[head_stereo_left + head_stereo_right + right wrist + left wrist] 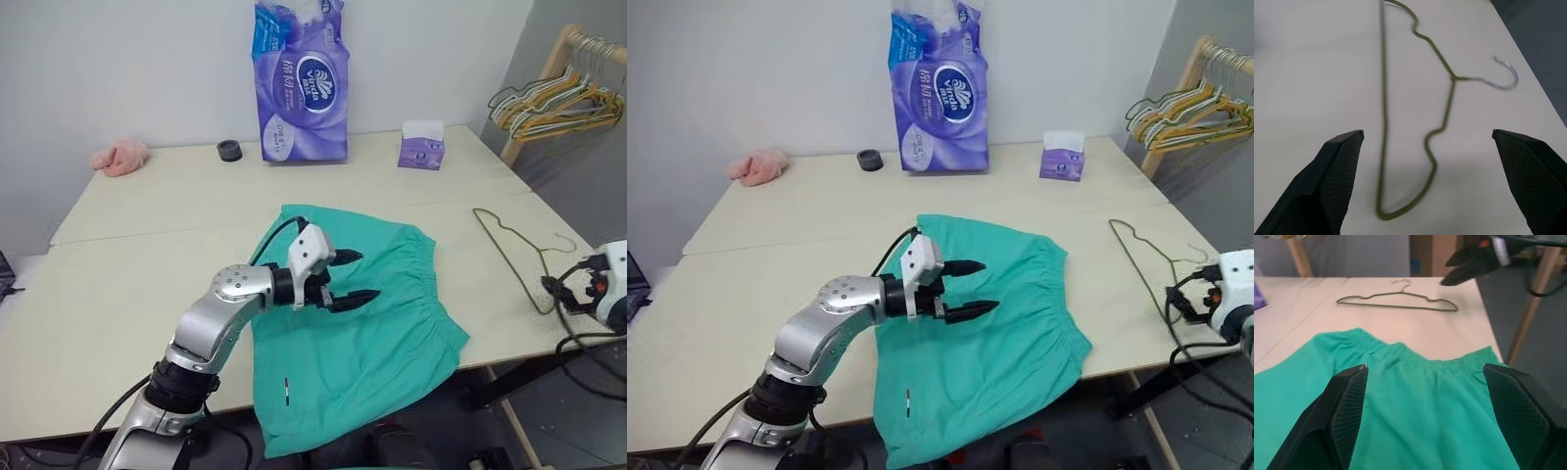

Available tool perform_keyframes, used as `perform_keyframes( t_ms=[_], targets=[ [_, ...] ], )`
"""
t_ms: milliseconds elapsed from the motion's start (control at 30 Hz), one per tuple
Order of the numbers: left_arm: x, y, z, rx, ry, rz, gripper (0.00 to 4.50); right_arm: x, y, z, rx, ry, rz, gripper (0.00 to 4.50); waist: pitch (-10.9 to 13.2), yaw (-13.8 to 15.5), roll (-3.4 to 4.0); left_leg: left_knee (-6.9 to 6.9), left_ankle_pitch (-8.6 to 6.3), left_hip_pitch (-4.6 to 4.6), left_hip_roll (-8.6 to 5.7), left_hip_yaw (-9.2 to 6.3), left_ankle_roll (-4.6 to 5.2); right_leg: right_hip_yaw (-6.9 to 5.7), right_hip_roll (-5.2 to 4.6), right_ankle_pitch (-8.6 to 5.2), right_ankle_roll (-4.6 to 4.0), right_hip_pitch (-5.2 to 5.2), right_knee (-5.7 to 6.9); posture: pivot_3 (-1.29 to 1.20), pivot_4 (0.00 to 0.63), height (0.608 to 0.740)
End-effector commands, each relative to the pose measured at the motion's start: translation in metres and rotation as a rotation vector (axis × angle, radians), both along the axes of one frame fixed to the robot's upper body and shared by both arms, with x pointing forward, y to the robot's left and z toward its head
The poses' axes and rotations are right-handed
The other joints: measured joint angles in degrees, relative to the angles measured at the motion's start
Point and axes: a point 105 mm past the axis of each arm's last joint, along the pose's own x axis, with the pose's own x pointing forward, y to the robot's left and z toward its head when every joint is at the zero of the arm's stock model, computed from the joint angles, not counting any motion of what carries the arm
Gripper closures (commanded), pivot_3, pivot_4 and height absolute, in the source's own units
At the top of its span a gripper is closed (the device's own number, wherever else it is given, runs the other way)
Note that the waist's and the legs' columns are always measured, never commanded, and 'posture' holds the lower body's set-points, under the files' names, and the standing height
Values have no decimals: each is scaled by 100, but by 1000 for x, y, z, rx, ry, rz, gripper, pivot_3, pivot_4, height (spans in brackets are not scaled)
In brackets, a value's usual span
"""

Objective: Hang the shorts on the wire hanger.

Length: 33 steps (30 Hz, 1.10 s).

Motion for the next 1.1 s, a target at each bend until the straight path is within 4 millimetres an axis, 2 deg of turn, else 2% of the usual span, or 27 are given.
perform_keyframes(
  t_ms=[33,200,333,433,500,567,700,900,967,1100],
  targets=[
    [0,-5,11,-12,-50,-34,531,7,-9,3,-31,-3,-11,13,-3,-7,5,-1,0,0,1,-1,0,-1,1,0,0,0,0,-222,58,740],
    [2,-8,12,-7,-68,-57,531,22,-9,-16,-15,56,10,13,-5,-113,8,1,-3,0,0,12,5,9,4,1,3,1,0,-220,54,740],
    [0,-10,11,-2,-76,-75,531,26,-13,-34,-4,133,-16,13,-6,-153,9,1,-5,-1,1,12,9,11,4,0,4,0,-1,-221,54,740],
    [-1,-11,11,2,-82,-82,531,27,-15,-41,75,157,-60,13,-6,-179,8,2,-5,0,1,12,9,11,4,0,5,2,-2,-219,53,740],
    [-1,-12,11,3,-88,-85,531,23,-12,-49,123,220,-50,374,-7,-185,7,3,-5,0,1,10,9,9,4,1,5,4,-3,-217,52,740],
    [-1,-13,11,2,-90,-88,531,19,-9,-57,161,281,-38,925,-8,-180,7,4,-6,0,1,9,10,8,4,1,6,5,-4,-217,52,740],
    [-3,-14,9,4,-95,-95,531,8,-7,-75,71,391,11,2336,-31,-156,-17,4,-6,0,1,-1,11,-1,3,1,6,9,-10,-214,50,740],
    [-5,-15,8,0,-97,-95,531,5,-6,-90,11,410,-12,4432,-90,-99,-86,6,-9,28,2,-22,13,-20,-1,2,8,54,-33,-206,47,740],
    [-5,-15,8,-1,-96,-93,531,7,-8,-88,-1,382,-34,4470,-98,-88,-89,-1,-15,66,3,-31,20,-29,-2,4,14,109,-77,-205,44,740],
    [-3,-14,8,-1,-101,-81,531,14,-10,-80,-21,324,-54,4470,-109,-89,-107,3,-23,65,0,-22,33,-18,-8,11,24,113,-91,-206,42,740]
  ],
)
